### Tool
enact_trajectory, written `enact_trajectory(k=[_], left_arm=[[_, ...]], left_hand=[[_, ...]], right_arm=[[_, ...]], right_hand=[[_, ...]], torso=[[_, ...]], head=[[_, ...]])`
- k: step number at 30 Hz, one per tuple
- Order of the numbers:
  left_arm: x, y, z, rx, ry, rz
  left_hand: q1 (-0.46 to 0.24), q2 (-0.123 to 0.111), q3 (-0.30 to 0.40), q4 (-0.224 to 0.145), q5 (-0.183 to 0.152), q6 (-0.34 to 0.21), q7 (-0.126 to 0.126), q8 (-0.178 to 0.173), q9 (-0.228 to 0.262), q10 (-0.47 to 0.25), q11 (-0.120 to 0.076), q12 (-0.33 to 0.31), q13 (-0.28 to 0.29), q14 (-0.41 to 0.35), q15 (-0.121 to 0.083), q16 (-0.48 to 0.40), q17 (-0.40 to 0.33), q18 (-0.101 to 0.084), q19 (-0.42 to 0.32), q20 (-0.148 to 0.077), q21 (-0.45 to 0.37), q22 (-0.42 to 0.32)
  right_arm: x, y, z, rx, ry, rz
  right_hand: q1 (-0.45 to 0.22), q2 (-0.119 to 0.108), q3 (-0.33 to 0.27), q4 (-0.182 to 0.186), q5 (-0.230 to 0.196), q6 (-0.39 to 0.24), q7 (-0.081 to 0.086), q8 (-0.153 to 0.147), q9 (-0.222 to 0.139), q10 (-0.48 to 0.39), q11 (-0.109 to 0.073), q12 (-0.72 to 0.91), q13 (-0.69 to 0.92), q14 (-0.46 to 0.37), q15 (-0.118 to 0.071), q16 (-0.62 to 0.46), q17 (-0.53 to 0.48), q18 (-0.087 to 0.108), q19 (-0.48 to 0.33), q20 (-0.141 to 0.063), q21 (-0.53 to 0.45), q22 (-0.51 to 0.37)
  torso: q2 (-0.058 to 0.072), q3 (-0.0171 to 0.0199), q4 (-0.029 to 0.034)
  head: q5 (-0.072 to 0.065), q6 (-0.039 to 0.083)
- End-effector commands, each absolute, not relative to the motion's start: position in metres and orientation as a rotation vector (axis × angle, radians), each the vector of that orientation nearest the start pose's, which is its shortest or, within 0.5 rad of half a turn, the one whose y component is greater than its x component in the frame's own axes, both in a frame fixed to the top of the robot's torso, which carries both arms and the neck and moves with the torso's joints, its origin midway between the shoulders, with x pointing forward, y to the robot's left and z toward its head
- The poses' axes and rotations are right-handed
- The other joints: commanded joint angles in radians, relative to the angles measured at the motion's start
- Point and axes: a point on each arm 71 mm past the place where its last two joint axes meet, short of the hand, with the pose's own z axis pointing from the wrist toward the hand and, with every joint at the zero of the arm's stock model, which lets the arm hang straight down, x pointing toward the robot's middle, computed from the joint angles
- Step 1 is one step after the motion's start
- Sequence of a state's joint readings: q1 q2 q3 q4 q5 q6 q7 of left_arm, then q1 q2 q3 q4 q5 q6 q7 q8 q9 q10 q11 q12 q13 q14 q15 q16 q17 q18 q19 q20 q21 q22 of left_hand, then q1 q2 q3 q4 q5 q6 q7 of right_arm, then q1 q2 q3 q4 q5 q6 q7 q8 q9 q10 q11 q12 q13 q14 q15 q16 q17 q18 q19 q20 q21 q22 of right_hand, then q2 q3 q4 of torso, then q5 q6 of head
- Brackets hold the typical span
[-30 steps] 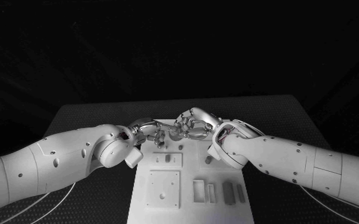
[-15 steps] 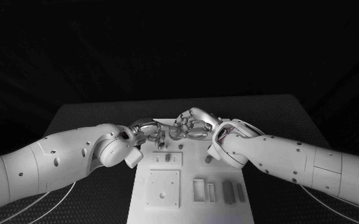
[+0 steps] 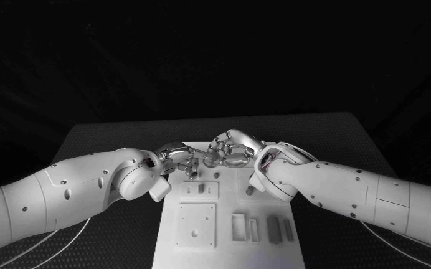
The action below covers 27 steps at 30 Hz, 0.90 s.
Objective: Assemble the parts on the task board
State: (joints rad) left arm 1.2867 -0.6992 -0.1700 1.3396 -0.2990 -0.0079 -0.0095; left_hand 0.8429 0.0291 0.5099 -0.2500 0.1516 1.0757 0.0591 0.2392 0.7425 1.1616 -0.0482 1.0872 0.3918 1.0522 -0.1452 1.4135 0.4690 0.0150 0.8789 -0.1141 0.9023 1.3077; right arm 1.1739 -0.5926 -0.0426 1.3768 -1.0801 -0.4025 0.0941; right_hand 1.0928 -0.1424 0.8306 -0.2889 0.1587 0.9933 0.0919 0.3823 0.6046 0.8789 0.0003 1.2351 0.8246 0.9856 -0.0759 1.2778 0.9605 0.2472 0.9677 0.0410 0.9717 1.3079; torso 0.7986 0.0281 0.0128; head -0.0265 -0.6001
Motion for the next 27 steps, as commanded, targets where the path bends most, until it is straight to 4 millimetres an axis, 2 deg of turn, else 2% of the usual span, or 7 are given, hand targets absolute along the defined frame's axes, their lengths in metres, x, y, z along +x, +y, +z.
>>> enact_trajectory(k=[1,3,13,16,19,23,27], left_arm=[[0.504,0.168,-0.214,-0.76,2.102,-1.341],[0.504,0.168,-0.214,-0.76,2.098,-1.341],[0.504,0.167,-0.213,-0.753,2.102,-1.354],[0.504,0.167,-0.213,-0.749,2.105,-1.36],[0.503,0.167,-0.213,-0.747,2.108,-1.363],[0.504,0.167,-0.213,-0.749,2.093,-1.359],[0.506,0.17,-0.213,-0.732,2.079,-1.332]], left_hand=[[0.012,0.037,0.015,-0.006,0.0,0.004,0.001,0.005,0.001,0.0,-0.003,0.002,-0.002,-0.003,-0.007,0.005,-0.002,-0.008,-0.004,-0.127,0.007,0.019],[0.023,0.042,0.044,0.001,-0.041,0.004,0.002,0.004,0.0,0.001,-0.003,0.002,-0.004,-0.004,-0.007,0.005,-0.004,-0.009,-0.006,-0.127,0.007,0.018],[0.005,0.101,0.076,-0.014,-0.048,0.022,-0.002,0.015,0.009,0.004,-0.005,0.006,-0.007,-0.005,-0.008,0.011,-0.008,-0.014,-0.012,-0.127,0.012,0.02],[-0.005,0.098,0.12,-0.022,-0.081,0.029,-0.005,0.02,0.016,0.007,-0.008,0.006,-0.01,-0.004,-0.011,0.012,-0.01,-0.014,-0.012,-0.129,0.011,0.018],[-0.023,0.1,0.142,-0.027,-0.077,0.032,-0.006,0.023,0.021,0.01,-0.009,0.007,-0.012,-0.001,-0.012,0.014,-0.011,-0.015,-0.011,-0.129,0.013,0.018],[-0.038,0.102,0.163,-0.036,-0.063,0.037,-0.009,0.028,0.03,0.019,-0.011,0.011,-0.013,0.005,-0.014,0.019,-0.012,-0.015,-0.007,-0.132,0.019,0.02],[-0.042,0.1,0.173,-0.039,-0.051,0.038,-0.011,0.031,0.036,0.026,-0.013,0.014,-0.013,0.01,-0.017,0.023,-0.011,-0.014,-0.002,-0.134,0.024,0.02]], right_arm=[[0.495,-0.106,-0.199,0.052,1.652,1.087],[0.495,-0.106,-0.199,0.052,1.653,1.086],[0.496,-0.108,-0.199,0.056,1.651,1.08],[0.497,-0.108,-0.199,0.066,1.649,1.079],[0.498,-0.109,-0.199,0.079,1.649,1.077],[0.5,-0.113,-0.2,0.098,1.654,1.074],[0.498,-0.118,-0.198,0.131,1.627,1.102]], right_hand=[[0.0,0.011,-0.006,0.0,-0.001,0.015,0.008,0.006,0.015,0.004,0.001,-0.004,0.002,-0.005,0.001,0.006,0.001,0.015,-0.005,0.001,0.004,0.019],[0.0,0.011,-0.006,0.0,-0.001,0.015,0.008,0.006,0.015,0.004,0.001,-0.004,0.002,-0.006,0.001,0.006,0.001,0.015,-0.005,0.001,0.004,0.019],[0.0,0.011,-0.009,0.0,0.002,0.013,0.008,0.004,0.016,0.002,0.002,-0.005,0.004,-0.007,0.002,0.006,0.001,0.015,-0.007,0.002,0.003,0.019],[-0.001,0.008,-0.015,0.001,0.003,0.005,0.013,-0.002,0.015,-0.003,0.005,-0.011,0.005,-0.012,0.003,0.001,0.0,0.015,-0.013,0.004,0.0,0.018],[-0.006,-0.007,-0.042,-0.001,0.031,-0.022,0.024,-0.021,0.01,-0.018,0.015,-0.024,0.007,-0.025,0.009,-0.011,-0.006,0.015,-0.027,0.009,-0.009,0.016],[-0.01,-0.039,-0.132,-0.002,0.098,-0.175,0.084,-0.115,-0.036,-0.075,0.068,-0.056,0.005,-0.079,0.042,-0.045,-0.019,0.01,-0.085,0.03,-0.046,0.011],[0.003,-0.051,-0.211,-0.001,0.139,-0.264,0.121,-0.166,-0.073,-0.122,0.106,-0.067,0.007,-0.121,0.08,-0.06,-0.025,0.004,-0.127,0.05,-0.074,0.01]], torso=[[0.0,0.0001,0.0002],[0.0,0.0003,-0.0001],[0.0,0.0001,0.0002],[0.0,0.0001,-0.0002],[0.0,0.0001,-0.0005],[0.0,0.0,-0.0007],[0.0,0.0005,0.0004]], head=[[0.001,-0.001],[0.001,-0.002],[-0.001,-0.005],[-0.001,-0.007],[0.0,-0.008],[0.0,-0.007],[-0.001,-0.004]])
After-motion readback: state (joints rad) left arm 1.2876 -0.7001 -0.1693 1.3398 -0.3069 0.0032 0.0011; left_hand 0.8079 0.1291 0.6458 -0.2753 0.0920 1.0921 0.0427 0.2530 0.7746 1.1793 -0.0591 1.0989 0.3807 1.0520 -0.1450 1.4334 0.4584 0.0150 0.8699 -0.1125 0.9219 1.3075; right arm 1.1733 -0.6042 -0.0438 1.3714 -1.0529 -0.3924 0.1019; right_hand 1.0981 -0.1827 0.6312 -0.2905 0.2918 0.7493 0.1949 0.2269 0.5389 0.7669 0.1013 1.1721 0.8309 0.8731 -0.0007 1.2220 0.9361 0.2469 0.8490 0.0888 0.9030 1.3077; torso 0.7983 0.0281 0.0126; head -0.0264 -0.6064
